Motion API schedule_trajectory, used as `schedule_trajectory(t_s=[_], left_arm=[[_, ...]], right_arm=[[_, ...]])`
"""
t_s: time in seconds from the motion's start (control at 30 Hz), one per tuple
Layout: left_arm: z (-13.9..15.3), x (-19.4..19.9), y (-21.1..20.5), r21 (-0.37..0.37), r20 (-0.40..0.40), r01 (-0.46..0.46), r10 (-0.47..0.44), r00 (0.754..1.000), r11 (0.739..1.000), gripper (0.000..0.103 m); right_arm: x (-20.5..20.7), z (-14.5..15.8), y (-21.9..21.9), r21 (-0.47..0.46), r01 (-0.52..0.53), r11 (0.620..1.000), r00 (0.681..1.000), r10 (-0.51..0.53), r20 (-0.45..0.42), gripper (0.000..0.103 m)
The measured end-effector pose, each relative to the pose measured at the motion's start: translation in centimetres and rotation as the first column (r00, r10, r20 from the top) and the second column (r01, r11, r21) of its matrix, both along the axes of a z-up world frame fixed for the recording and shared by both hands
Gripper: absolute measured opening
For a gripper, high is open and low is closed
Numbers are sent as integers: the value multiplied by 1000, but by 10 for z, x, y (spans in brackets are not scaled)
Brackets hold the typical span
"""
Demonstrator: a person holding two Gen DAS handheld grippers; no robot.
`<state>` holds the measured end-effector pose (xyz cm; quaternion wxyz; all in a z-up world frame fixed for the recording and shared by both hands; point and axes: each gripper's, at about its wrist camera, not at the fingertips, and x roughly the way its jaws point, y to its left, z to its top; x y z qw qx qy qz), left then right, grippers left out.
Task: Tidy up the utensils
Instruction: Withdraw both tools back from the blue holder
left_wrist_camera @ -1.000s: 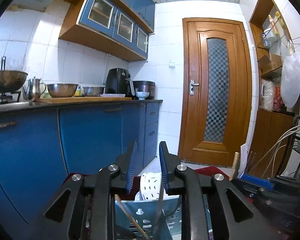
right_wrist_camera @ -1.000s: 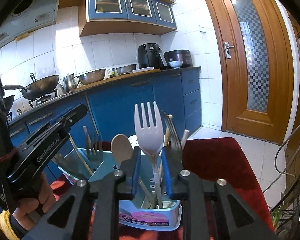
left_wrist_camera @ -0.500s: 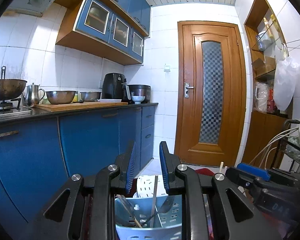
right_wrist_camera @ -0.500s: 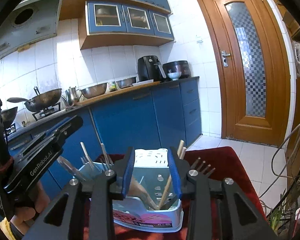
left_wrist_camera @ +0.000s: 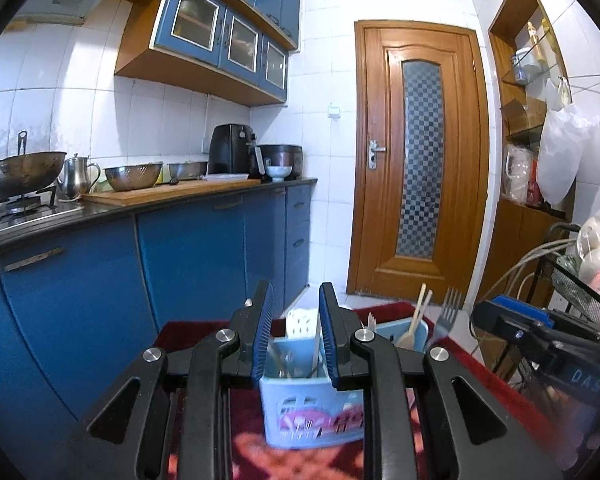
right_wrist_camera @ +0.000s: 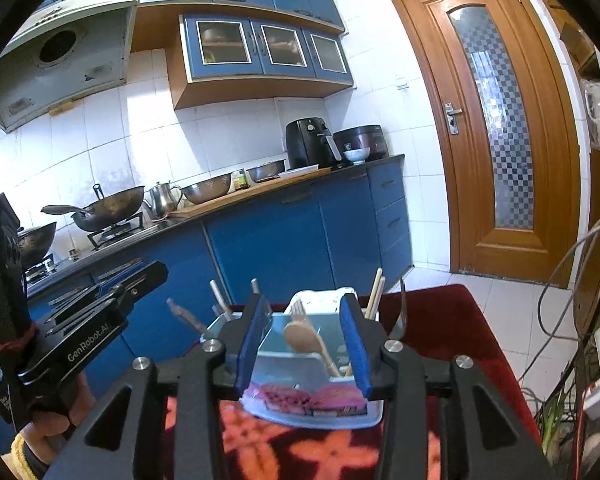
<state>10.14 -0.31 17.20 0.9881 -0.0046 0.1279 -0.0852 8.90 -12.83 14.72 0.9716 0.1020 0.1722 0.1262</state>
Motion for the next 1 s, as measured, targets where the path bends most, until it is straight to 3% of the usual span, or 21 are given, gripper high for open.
schedule_trajectory(t_s=[0.23, 0.5, 0.57, 0.77, 1.0], left_arm=[[-12, -29, 14, 5, -75, -30, 30, 997, 1000, 25], [-53, -51, 19, 4, -167, -34, 34, 985, 999, 41], [-67, -49, 19, 0, -194, -41, 40, 980, 999, 46], [-102, -33, 20, -20, -273, -60, 53, 961, 998, 51], [-126, -18, 18, -8, -284, -74, 69, 956, 997, 51]], right_arm=[[-35, -11, 4, -11, 8, 1000, 1000, -8, -20, 49], [-55, -41, 11, -44, 23, 999, 998, -26, -65, 62], [-55, -51, 12, -51, 31, 998, 996, -35, -84, 73], [-50, -75, 14, -68, 48, 997, 991, -56, -124, 80], [-41, -98, 13, -87, 85, 993, 986, -97, -136, 88]])
